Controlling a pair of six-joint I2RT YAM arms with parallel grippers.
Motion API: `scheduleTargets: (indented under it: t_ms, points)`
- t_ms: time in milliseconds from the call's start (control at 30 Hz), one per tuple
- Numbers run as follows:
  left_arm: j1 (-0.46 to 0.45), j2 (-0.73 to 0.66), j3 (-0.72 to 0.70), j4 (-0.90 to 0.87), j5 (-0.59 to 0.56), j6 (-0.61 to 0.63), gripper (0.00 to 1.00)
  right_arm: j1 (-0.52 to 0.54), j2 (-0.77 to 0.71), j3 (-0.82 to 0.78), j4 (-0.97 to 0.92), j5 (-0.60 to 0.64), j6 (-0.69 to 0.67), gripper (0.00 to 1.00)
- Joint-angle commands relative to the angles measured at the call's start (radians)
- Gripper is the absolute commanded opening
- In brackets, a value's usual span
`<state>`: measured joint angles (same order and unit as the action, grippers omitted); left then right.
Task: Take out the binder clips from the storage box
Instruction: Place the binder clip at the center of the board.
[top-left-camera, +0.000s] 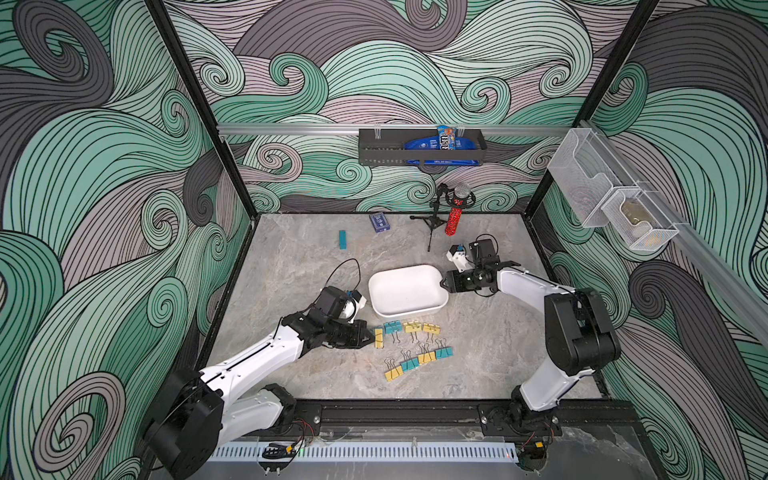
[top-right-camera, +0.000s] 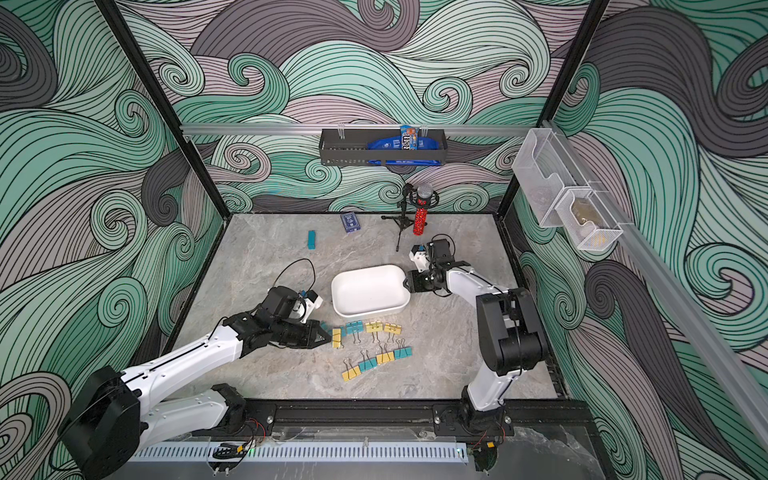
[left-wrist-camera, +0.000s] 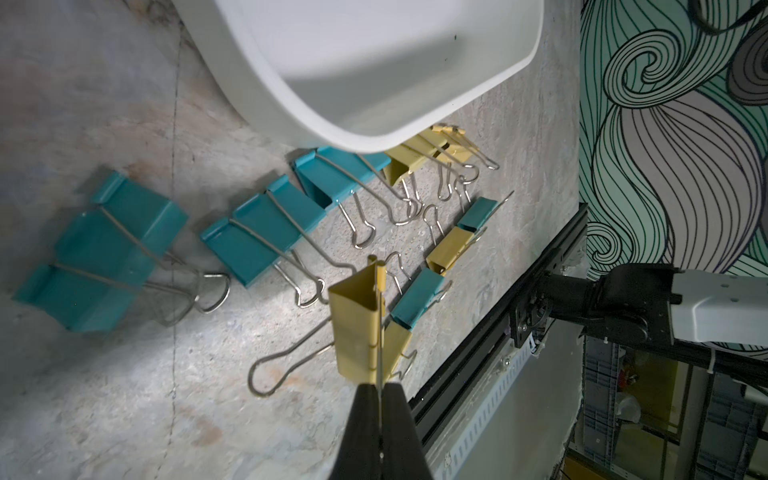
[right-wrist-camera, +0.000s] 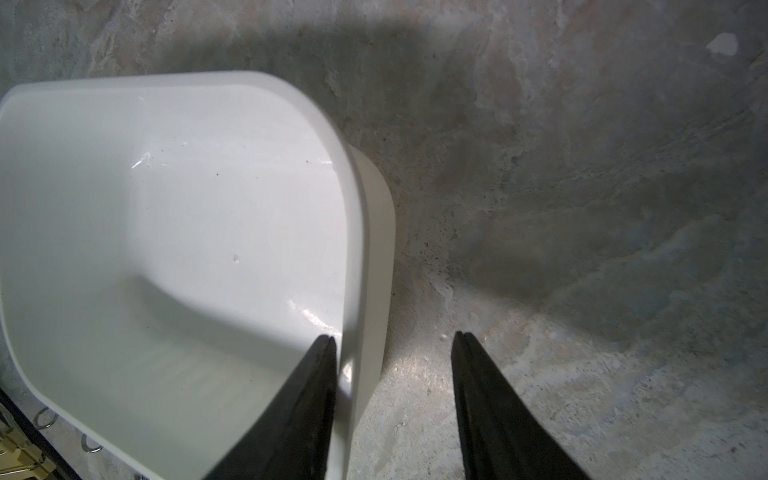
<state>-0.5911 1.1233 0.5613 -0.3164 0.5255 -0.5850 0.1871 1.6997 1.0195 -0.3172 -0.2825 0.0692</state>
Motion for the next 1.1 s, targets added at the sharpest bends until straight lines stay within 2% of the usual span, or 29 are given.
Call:
scheduleTargets:
  t_ms: [0, 500, 867, 1067]
  points:
    - [0.003, -0.044, -0.015, -0.019, 0.034, -0.012, 0.00, 0.006, -0.018, -0.001, 0.007, -0.007, -0.006, 0.47]
    - [0.002, -0.064, -0.085, -0.116, 0.056, -0.009, 0.00, 0.006, -0.014, -0.001, 0.007, -0.006, -0.008, 0.47]
    - [0.002, 0.039, -0.081, -0.122, 0.086, 0.014, 0.01, 0.003, -0.008, -0.001, 0.007, -0.009, -0.009, 0.47]
    - [0.002, 0.088, -0.074, -0.124, 0.098, 0.028, 0.07, 0.000, 0.003, 0.002, 0.008, -0.016, -0.010, 0.47]
